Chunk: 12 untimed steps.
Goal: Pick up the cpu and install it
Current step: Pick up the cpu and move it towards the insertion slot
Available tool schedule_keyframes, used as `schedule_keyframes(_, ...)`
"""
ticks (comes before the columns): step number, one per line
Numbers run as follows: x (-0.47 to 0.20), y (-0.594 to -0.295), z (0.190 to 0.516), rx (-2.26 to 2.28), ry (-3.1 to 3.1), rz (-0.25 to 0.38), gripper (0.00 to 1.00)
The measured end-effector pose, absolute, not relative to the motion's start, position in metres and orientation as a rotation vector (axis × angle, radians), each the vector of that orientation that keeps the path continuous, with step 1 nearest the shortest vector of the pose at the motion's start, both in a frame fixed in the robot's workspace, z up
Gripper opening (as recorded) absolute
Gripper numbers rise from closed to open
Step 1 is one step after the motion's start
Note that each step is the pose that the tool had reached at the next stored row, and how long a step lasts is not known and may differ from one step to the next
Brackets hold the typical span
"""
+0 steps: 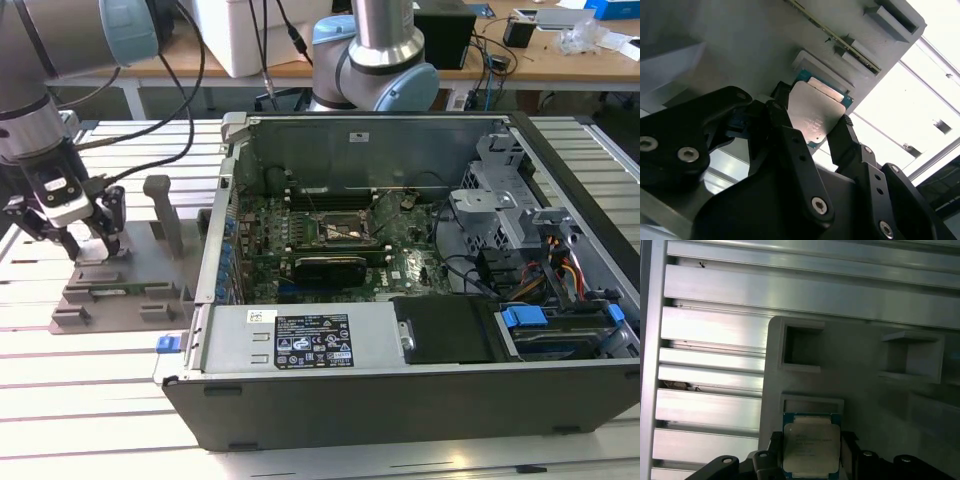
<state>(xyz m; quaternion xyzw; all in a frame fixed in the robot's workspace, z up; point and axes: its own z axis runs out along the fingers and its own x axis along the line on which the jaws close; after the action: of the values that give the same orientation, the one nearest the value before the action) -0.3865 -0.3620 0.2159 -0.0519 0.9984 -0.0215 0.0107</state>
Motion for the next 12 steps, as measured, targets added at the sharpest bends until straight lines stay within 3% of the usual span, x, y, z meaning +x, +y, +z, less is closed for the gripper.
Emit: schedule_keyframes(12, -0.387, -0.362, 0.232, -0.162, 3.115, -0.068, 0.55)
